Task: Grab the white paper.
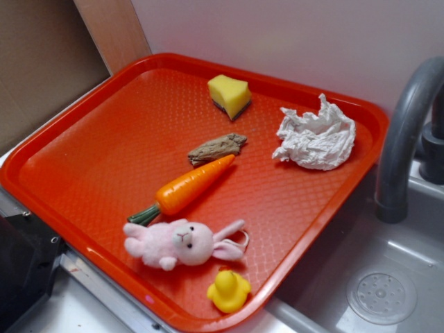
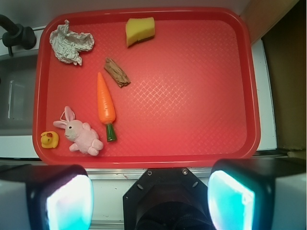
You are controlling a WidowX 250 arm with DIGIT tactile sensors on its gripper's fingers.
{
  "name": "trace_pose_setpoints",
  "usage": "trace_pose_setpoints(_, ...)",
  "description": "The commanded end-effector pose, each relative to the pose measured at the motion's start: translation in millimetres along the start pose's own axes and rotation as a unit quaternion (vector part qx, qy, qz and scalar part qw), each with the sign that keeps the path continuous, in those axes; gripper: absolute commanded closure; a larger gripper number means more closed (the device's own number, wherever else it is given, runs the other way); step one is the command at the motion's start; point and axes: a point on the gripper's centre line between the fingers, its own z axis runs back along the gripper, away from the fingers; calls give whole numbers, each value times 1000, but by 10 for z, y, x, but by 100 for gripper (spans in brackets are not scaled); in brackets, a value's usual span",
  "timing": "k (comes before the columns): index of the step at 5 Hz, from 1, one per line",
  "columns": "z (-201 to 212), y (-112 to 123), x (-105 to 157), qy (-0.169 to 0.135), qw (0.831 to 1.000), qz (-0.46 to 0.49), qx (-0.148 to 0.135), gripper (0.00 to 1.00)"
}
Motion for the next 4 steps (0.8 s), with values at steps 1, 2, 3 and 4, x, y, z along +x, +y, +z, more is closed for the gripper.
trace_pose_setpoints(1, 0, 0, 0, 0, 1000, 0, 0, 0)
trace_pose_setpoints(2, -2, -217, 367, -46, 993, -108, 24, 0)
trace_pose_setpoints(3, -73, -404, 623, -67, 982, -174, 35, 0)
trace_pose_setpoints(4, -321, -692, 928, -73, 958, -270, 54, 0)
